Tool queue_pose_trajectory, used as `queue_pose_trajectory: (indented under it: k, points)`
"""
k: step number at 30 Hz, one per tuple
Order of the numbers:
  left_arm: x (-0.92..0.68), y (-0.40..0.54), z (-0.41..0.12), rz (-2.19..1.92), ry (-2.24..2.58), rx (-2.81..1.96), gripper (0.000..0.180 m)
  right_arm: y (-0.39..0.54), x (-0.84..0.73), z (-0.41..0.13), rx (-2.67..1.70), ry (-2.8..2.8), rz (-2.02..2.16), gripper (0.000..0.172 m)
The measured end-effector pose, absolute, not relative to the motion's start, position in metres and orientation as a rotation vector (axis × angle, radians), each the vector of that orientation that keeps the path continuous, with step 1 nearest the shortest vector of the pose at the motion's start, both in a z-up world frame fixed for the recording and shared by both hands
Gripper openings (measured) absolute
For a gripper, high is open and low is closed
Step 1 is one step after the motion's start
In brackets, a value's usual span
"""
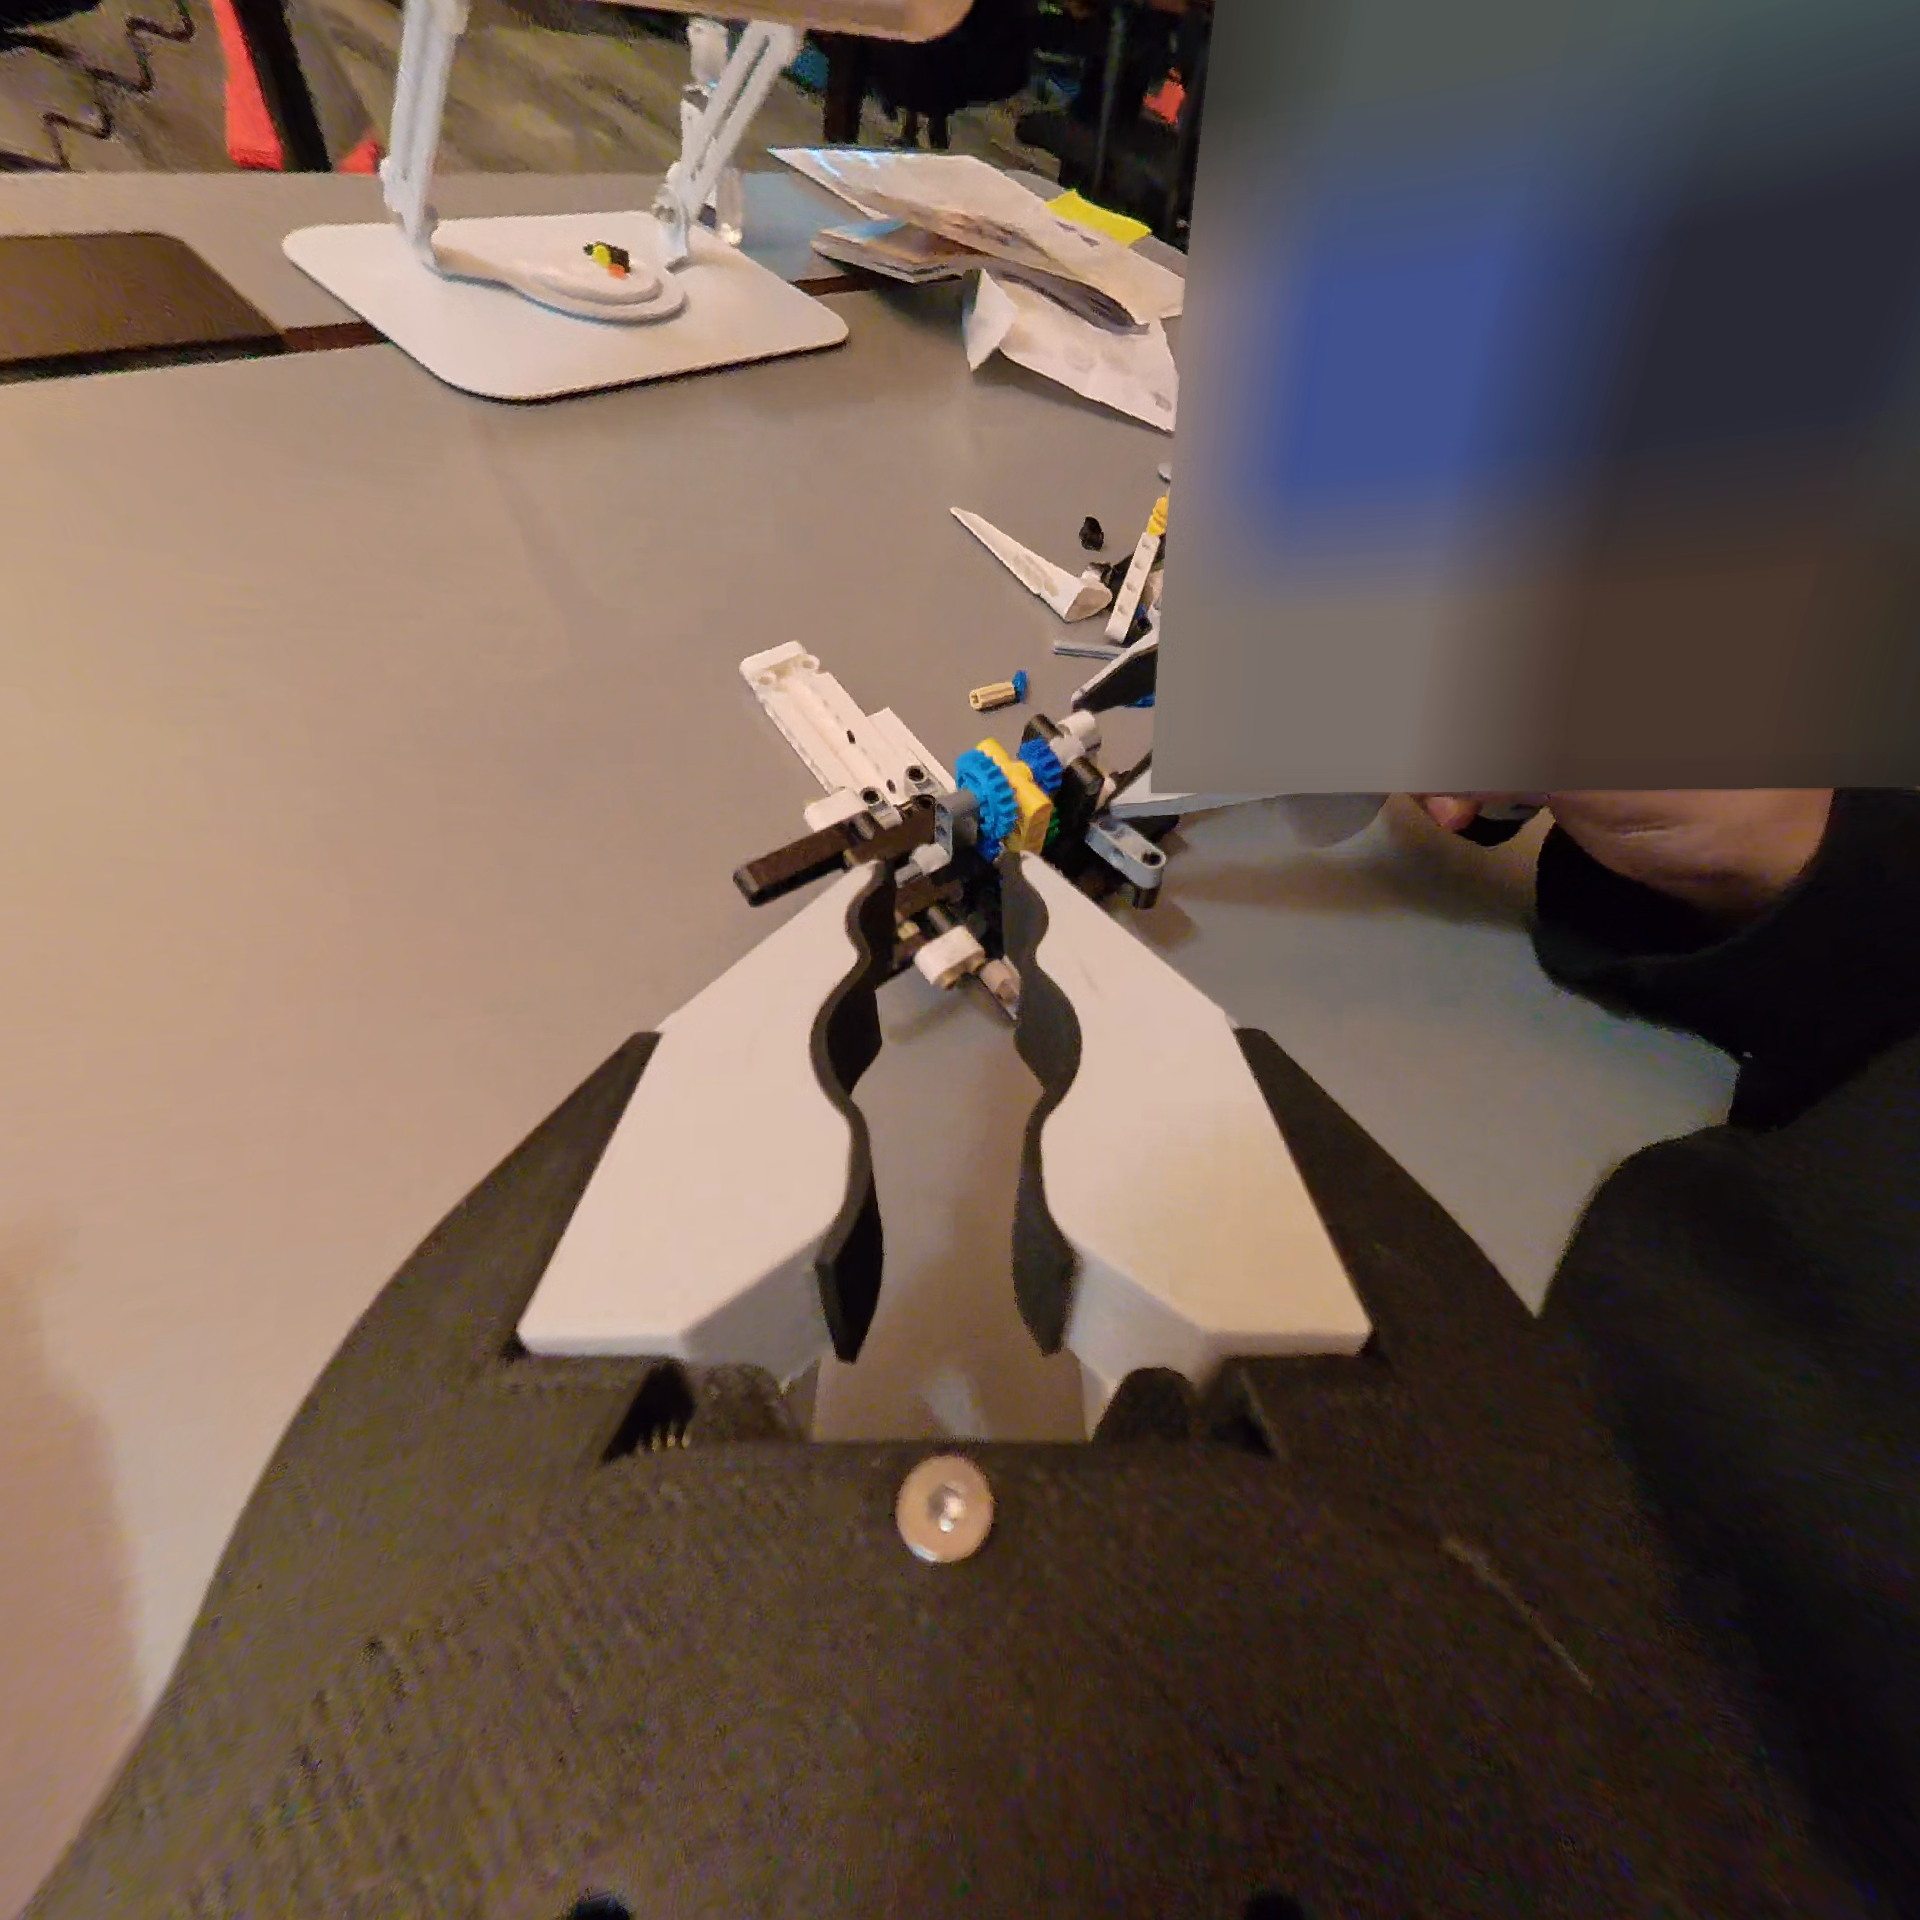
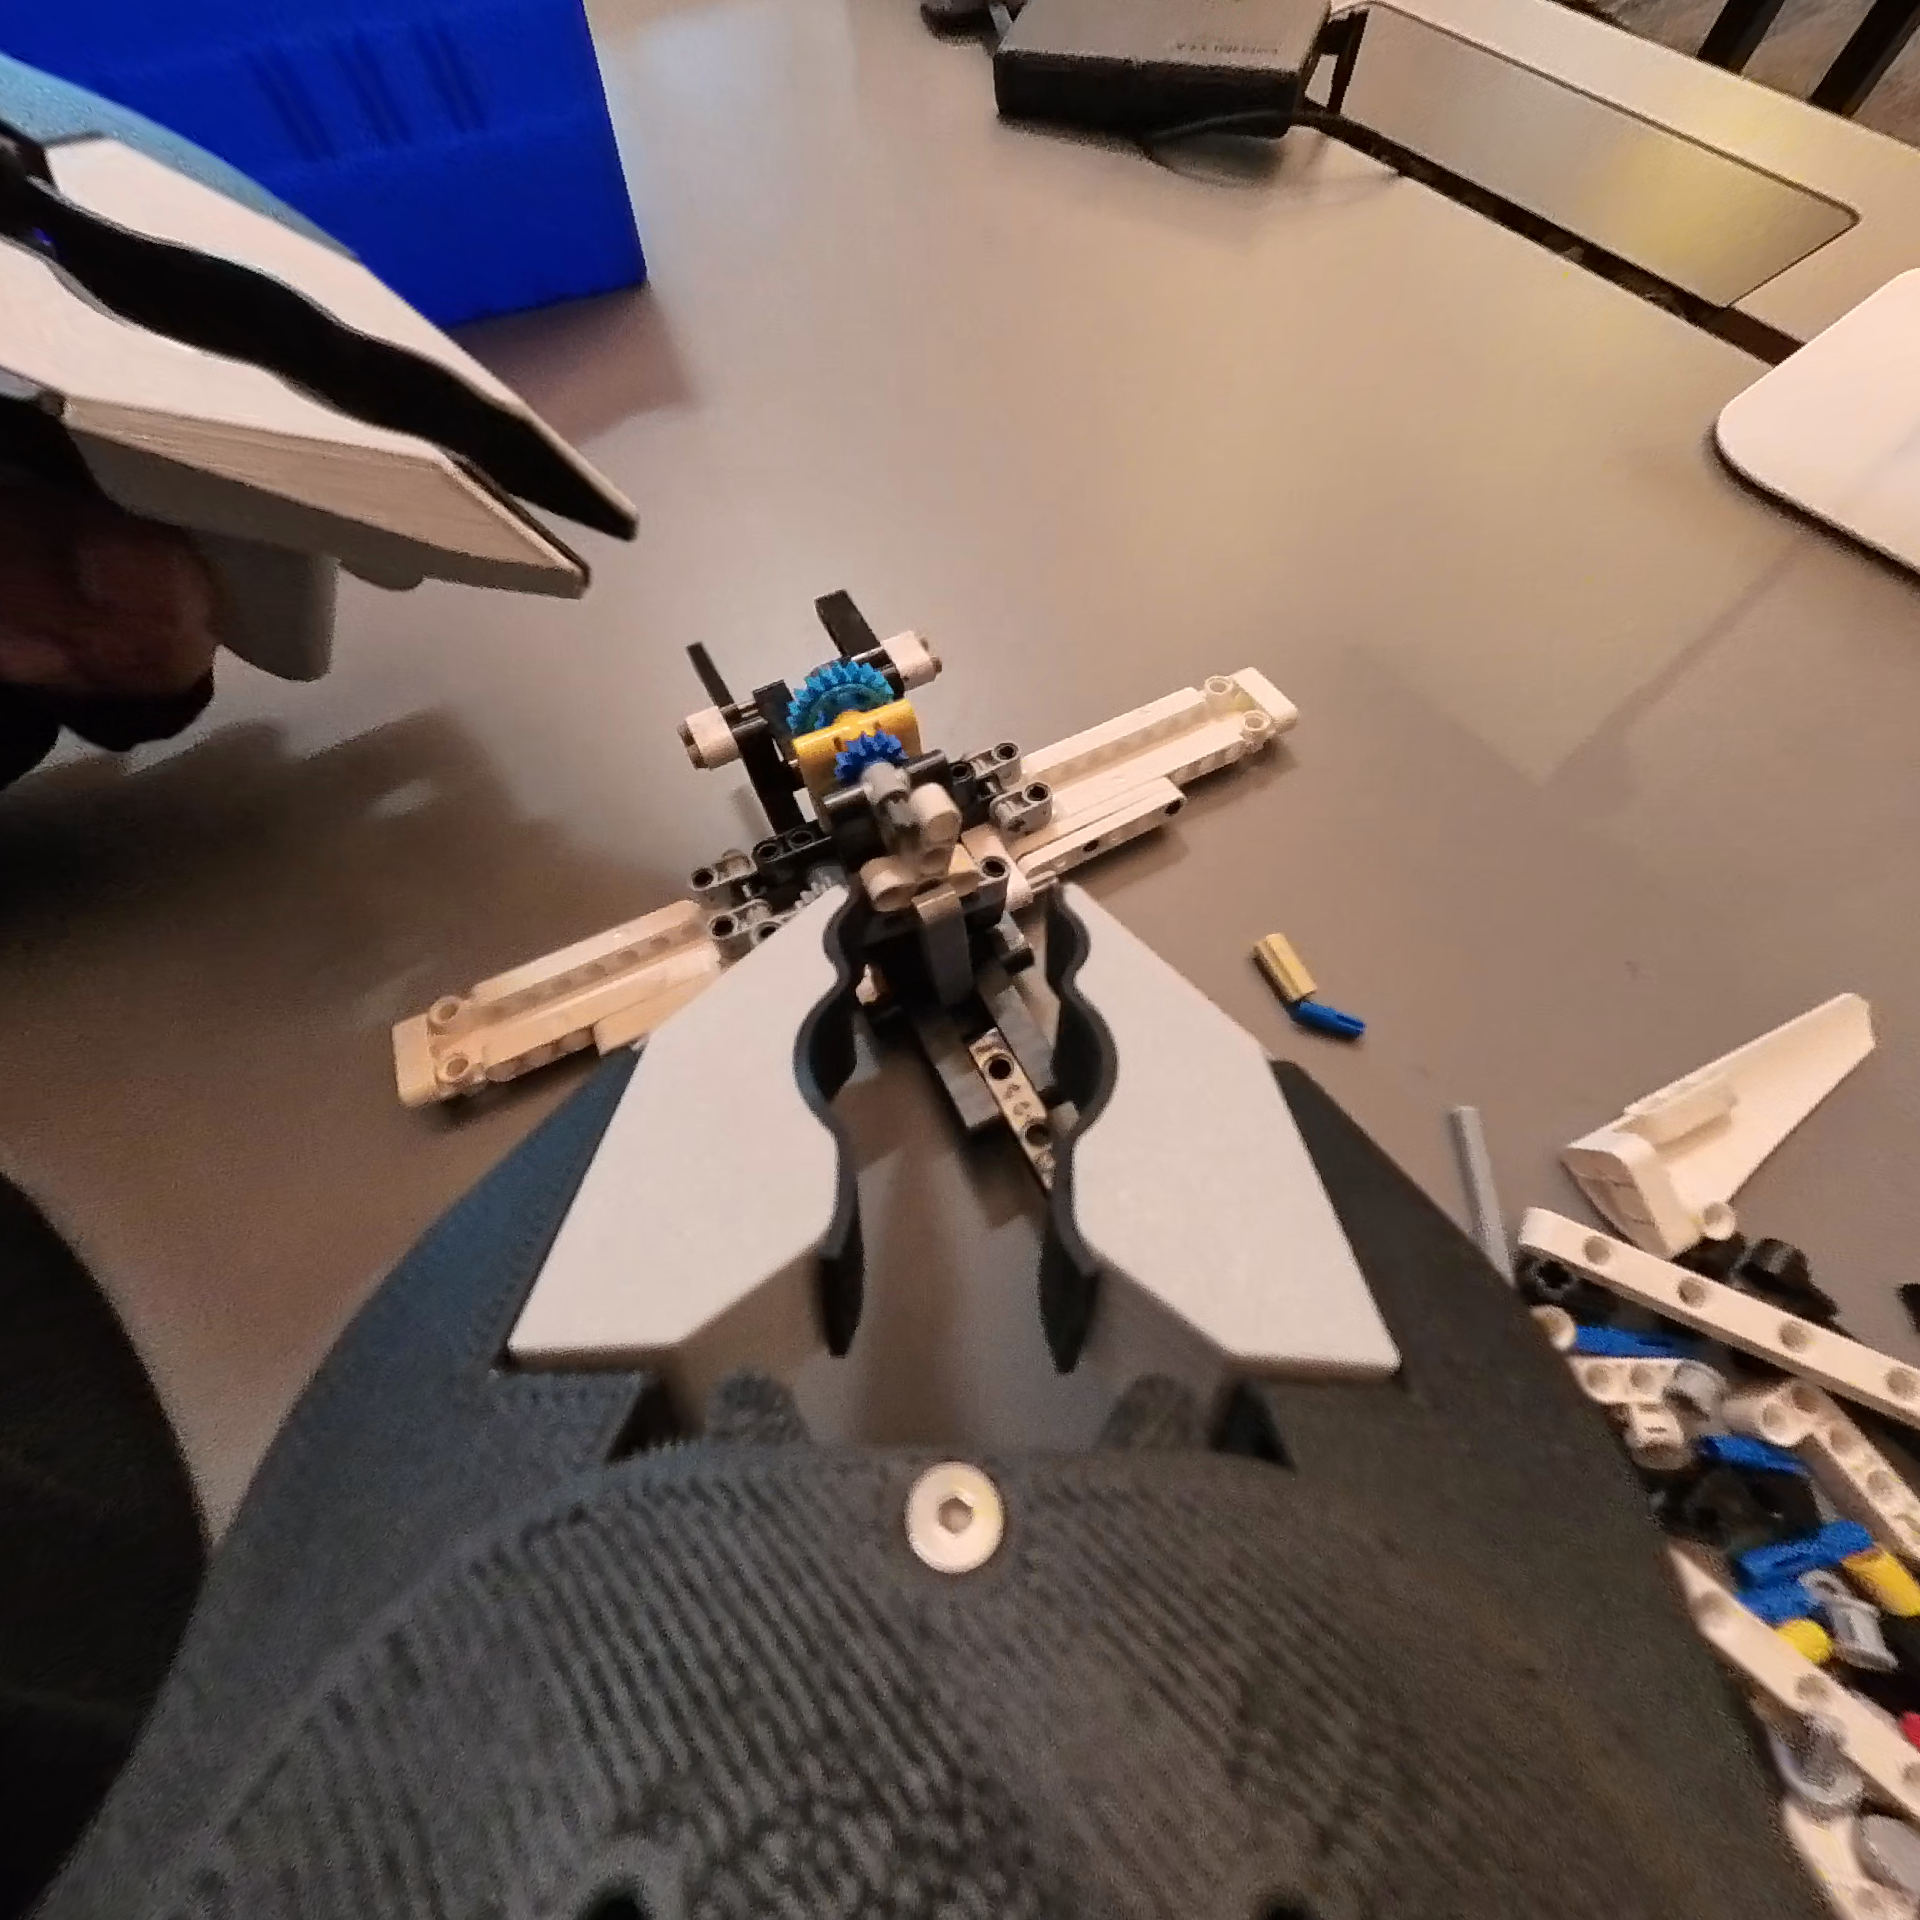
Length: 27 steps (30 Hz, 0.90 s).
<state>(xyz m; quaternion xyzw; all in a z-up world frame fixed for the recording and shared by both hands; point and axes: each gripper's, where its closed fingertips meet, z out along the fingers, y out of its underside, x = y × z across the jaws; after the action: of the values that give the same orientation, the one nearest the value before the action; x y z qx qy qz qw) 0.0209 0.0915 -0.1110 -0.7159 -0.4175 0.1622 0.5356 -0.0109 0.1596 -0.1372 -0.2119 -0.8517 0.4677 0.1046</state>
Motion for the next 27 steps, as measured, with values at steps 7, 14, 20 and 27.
queue_pose_trajectory:
  k: [7,14,20,27]
  points:
    - [0.007,0.101,-0.123,0.419,-0.826,-1.872,0.021,0.152,-0.007,-0.116,-0.657,-2.506,1.609,0.031]
    - [-0.015,0.083,-0.121,0.444,-0.860,-1.833,0.019,0.151,-0.006,-0.109,-0.682,-2.502,1.688,0.031]
    - [-0.013,0.073,-0.104,0.288,-0.924,-1.560,0.019,0.153,-0.008,-0.120,-0.634,-2.526,1.566,0.031]
    - [-0.011,0.066,-0.100,0.257,-0.935,-1.478,0.019,0.143,-0.007,-0.119,-0.582,-2.550,1.548,0.031]
